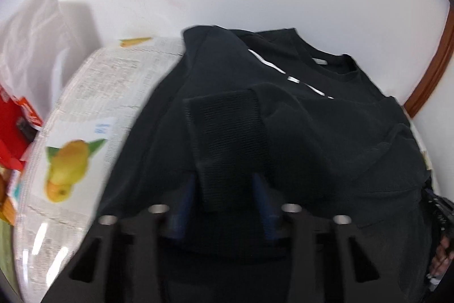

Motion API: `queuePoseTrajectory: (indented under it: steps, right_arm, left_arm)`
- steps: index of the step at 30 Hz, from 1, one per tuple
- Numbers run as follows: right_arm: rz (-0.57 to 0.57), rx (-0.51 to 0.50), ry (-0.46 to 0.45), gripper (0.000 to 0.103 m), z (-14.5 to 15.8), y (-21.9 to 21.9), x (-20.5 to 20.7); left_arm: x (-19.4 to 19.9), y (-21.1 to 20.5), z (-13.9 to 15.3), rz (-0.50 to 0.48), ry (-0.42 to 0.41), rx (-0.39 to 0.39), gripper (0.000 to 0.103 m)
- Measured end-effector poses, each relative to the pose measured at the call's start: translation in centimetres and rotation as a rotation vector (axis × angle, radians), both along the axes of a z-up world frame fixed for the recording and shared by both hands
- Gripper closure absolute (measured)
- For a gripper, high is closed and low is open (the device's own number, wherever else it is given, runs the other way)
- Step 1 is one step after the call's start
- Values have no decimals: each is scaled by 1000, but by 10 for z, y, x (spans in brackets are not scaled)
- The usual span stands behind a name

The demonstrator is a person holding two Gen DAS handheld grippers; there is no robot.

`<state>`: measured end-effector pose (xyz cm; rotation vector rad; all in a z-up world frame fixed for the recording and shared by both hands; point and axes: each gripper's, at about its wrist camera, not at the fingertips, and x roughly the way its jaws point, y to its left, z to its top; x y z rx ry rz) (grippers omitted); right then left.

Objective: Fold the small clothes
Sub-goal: 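Open the right tool and release the sleeve on the body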

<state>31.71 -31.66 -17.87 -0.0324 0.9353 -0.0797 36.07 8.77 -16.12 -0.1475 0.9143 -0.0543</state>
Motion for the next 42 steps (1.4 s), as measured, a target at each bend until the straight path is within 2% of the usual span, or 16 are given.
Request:
queuePoseTrajectory:
  steps: [2,3,7,12,15,20,22,24,32,34,38,40,42]
  right_arm:
    - [0,-9,-3,89,-1,1,0]
    - [2,-12,-3,89,-1,1,0]
    - [-13,23,1,92,-1,-6,1]
    - [-26,45,9,93,0,-11,1]
    - [-44,70,34,91,5,-18,-6]
    - [-78,118,3,83,17,-40,-36]
    - [-97,113,-21,82,22,-46,-49]
    - [-116,81,-41,77,28,-49,-63]
    - [-146,-21,-108,73,46,-53,-116]
    - [-144,-20,-100,72,46,-54,-126]
    - [-122,-8,-61,72,40,-53,-145]
    - [-122,-3,-49,67,36,-52,-154]
    - [-128,13,-50,55,33,-55,-166]
  left_arm:
    - [-1,-5,4,26,-26,65,90]
    - [-2,-4,8,24,-39,74,91]
    - [-14,12,22,42,-60,16,92]
    - [-22,15,10,34,-19,43,91]
    - [-23,16,13,39,-13,37,90]
    - [-33,19,21,55,2,56,84]
    - [-42,19,26,68,-16,76,70]
    - [-57,20,33,73,-42,83,64]
    - [-115,20,62,71,-115,122,63]
    - [-127,21,66,73,-124,114,57]
    - [-152,24,66,60,-105,113,56]
    - [-165,29,62,64,-96,118,50]
    - [-179,37,55,70,-74,86,47]
